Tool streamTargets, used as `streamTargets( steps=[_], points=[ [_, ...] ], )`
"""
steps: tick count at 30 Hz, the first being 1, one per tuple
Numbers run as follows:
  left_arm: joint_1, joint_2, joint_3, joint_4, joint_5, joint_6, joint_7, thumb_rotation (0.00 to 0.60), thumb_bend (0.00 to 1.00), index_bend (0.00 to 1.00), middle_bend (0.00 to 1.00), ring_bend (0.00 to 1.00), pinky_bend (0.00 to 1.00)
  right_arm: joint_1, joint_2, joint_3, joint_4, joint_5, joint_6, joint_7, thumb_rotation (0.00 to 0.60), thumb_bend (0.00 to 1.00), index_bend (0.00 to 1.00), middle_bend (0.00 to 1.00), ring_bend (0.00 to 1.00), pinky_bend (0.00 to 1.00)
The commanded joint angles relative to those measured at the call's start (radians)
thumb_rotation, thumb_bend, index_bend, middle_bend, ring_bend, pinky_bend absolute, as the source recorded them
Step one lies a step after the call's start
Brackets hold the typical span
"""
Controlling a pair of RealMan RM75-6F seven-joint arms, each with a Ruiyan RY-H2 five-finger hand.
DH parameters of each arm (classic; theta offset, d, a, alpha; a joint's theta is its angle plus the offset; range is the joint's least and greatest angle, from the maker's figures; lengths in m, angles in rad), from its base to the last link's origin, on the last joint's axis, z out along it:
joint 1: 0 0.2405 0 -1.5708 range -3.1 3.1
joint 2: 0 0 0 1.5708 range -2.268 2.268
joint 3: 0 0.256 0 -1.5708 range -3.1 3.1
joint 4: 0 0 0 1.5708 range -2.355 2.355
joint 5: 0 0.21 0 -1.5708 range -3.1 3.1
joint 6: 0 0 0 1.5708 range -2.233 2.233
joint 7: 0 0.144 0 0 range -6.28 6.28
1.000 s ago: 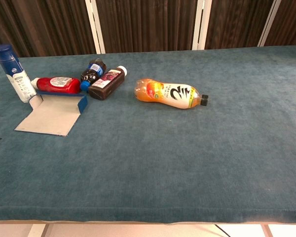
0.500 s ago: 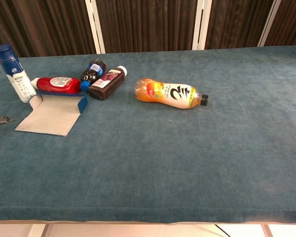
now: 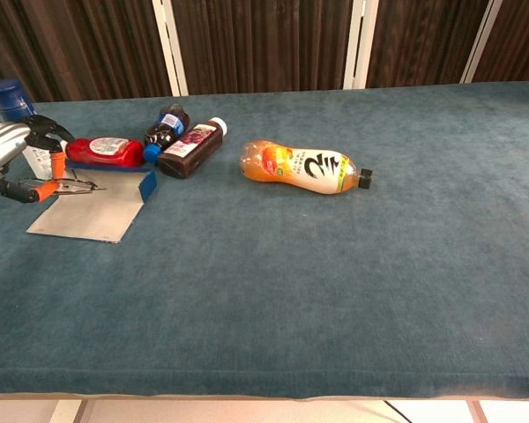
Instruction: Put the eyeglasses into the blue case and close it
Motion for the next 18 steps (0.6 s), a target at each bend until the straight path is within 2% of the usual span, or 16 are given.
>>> streamTargets(
  steps=[1,10,18],
  points=[
    [-0.055,-0.06,0.0,0.108,0.02,-0.02,-0.041,0.6,0.49,0.64,0.21,0.1,0.23,-0.002,0.006,0.002,0.003,0.006,0.001,0.012,0.6,0.07,0.0,0.0,0.0,0.0],
    [-0.13,-0.178,0.023,0.349,0.025,-0.111,-0.12,0.6,0.48,0.64,0.23,0.11,0.24,-0.007,0.015,0.011,0.008,0.028,0.003,0.027,0.6,0.07,0.0,0.0,0.0,0.0],
    [-0.149,-0.225,0.029,0.456,0.011,-0.157,-0.151,0.6,0.47,0.64,0.25,0.17,0.25,-0.006,0.015,0.015,0.008,0.037,-0.001,0.026,0.6,0.07,0.0,0.0,0.0,0.0]
  ],
)
